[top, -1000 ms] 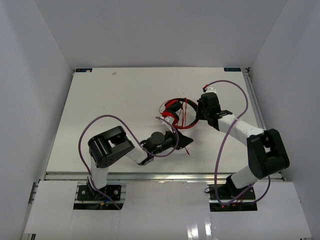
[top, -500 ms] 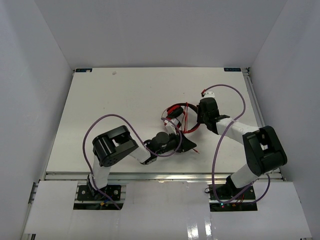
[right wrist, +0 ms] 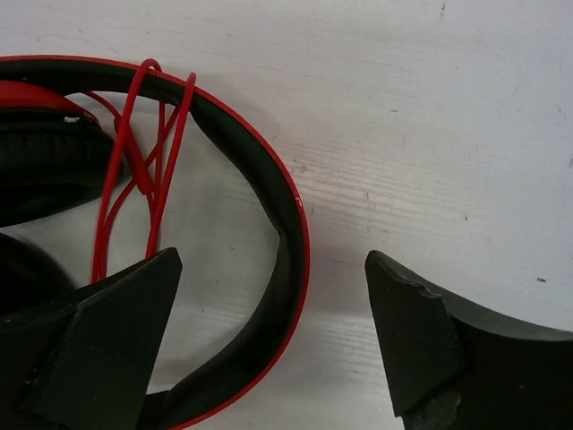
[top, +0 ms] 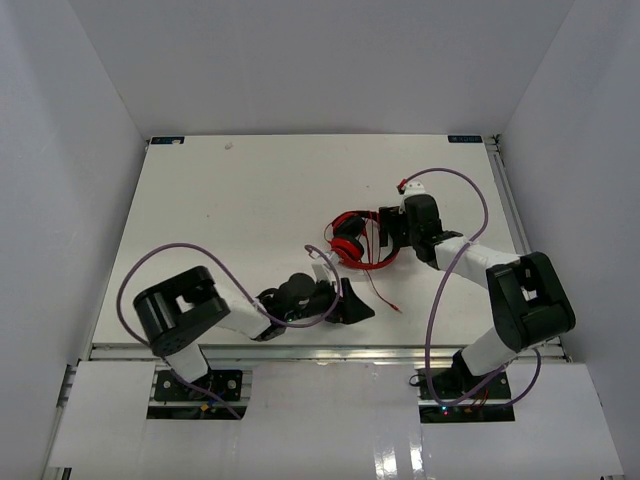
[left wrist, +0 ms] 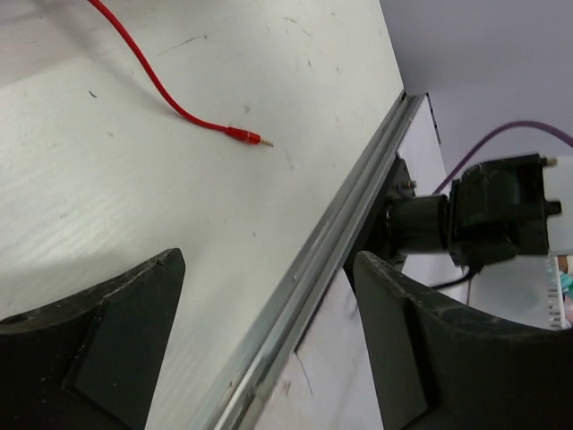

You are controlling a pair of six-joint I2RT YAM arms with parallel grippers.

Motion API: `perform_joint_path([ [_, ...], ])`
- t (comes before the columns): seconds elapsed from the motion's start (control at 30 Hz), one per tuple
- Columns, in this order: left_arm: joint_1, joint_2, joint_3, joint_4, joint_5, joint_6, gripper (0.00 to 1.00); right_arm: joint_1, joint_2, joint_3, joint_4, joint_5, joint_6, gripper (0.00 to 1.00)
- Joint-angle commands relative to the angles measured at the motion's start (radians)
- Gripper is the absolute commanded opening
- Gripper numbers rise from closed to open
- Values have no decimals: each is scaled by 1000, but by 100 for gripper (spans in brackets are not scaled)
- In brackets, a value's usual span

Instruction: Wrap the headphones

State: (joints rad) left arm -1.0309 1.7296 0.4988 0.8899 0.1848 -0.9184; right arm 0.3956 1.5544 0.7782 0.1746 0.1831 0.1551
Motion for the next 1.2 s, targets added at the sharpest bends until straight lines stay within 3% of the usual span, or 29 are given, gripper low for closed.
perform_joint_path([
  [0.0,-4,-242,-97,-194,7,92,91,-45,-79,7,-22,-137,-92,97],
  [0.1,-4,-439,-126,-341,-44,164,97,-65,-146,15,-102,-235,-219,90],
  [0.3,-1,-801,-70,-737,-283,407,98,-91,-380,-28,-206,-353,-309,90],
  [0.5,5,-1042,-26,-898,-394,590,98,-94,-580,-95,-277,-274,-281,90],
  [0.73,5,-1152,-47,-987,-363,621,98,-98,-694,-151,-274,-120,-243,90],
  [0.9,5,-1228,-91,-999,-363,601,98,-103,-700,-162,-277,-170,-263,90],
  [1.17,5,-1201,109,-1222,-441,715,98,-123,-713,-173,-279,-173,-315,90],
])
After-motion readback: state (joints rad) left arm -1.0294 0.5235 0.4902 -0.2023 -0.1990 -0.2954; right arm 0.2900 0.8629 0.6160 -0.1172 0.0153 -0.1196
